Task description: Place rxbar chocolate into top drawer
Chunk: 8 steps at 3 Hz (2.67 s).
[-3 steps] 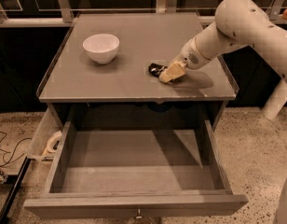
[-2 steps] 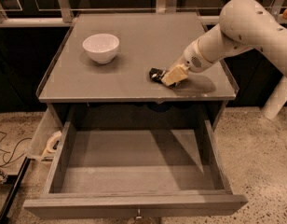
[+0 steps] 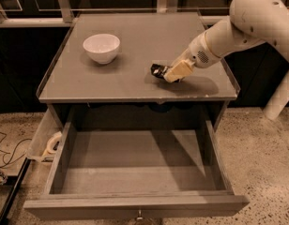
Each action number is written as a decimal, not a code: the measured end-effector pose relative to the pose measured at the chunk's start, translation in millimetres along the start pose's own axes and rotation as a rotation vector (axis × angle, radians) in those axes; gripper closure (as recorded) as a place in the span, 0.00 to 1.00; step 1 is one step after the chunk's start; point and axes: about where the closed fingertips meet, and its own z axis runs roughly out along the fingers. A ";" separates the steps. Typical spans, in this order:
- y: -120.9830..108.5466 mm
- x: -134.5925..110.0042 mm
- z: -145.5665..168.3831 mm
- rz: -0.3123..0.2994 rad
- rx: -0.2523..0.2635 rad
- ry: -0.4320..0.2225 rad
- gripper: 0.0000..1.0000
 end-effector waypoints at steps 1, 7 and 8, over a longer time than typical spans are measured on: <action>18.6 0.1 -32.8 -0.037 0.027 -0.014 1.00; 105.8 166.1 22.6 0.015 0.102 0.069 1.00; 120.3 176.4 73.4 0.024 0.024 0.018 1.00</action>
Offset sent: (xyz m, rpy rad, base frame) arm -0.1076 -0.0554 0.0208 -0.0781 -0.1004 -0.0523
